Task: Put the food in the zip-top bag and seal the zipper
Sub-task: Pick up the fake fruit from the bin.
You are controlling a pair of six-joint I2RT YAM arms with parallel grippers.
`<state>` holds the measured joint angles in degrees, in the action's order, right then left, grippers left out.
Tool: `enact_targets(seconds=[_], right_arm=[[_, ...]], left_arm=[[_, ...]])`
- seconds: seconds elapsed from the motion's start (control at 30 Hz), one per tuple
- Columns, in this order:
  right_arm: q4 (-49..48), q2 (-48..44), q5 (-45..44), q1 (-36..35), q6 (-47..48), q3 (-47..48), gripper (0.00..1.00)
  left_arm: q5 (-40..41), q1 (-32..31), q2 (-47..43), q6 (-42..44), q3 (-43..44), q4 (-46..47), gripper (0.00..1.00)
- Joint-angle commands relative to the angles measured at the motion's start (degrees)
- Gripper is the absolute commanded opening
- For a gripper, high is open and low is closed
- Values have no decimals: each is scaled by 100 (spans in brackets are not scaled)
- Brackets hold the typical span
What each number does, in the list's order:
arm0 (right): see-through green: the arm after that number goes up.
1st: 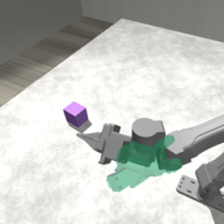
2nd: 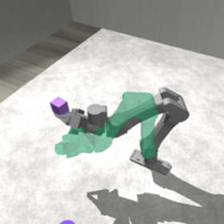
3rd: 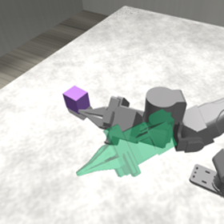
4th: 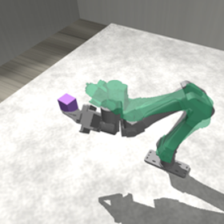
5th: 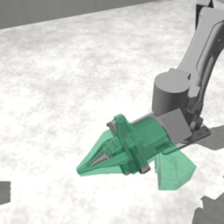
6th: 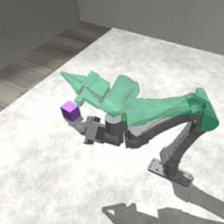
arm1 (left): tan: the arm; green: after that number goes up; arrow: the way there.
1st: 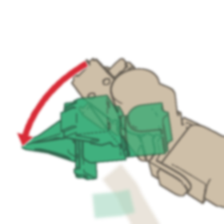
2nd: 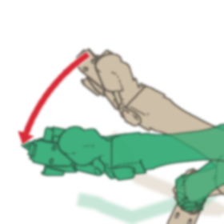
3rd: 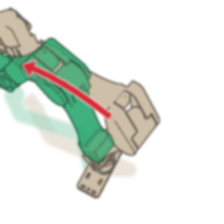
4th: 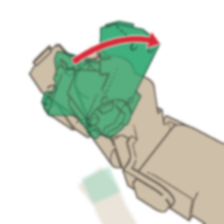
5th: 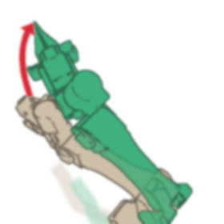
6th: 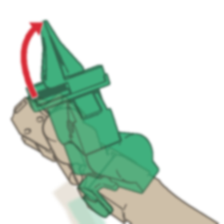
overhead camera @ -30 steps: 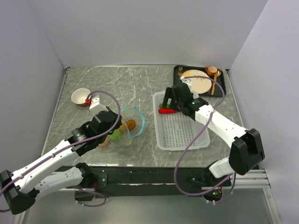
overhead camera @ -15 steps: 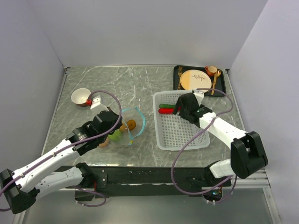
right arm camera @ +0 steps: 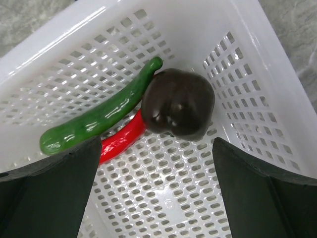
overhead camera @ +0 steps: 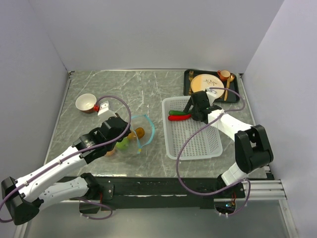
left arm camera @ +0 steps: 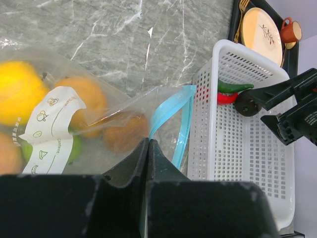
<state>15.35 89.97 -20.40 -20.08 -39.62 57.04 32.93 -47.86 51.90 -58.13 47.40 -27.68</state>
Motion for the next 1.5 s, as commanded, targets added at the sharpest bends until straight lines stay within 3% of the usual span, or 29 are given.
enact_targets(seconds=[0.0,0.13,0.33,0.6,0.77,1.1,1.3,1.47], right_arm=[[-121,152,-201,83,-73,352,99],[-173,266,-245,109,-73,431,96],[-24,591,-289,162,-143,668,82],[117,890,-262,188,-196,757,80],[47,873,-148,188,-143,677,65],[-50,548,168,188,-20,318,46],[-103,-41,801,144,121,-201,49],[178,-235,731,144,375,-140,68]], left_arm=[[170,22,-92,56,287,-9,6],[188,31,-136,65,235,35,7],[135,39,-66,74,244,52,7],[135,57,-13,74,252,0,5],[117,66,-31,82,244,17,6],[100,75,-127,30,103,78,6],[73,75,-110,47,121,105,6],[82,75,-75,3,94,140,6]])
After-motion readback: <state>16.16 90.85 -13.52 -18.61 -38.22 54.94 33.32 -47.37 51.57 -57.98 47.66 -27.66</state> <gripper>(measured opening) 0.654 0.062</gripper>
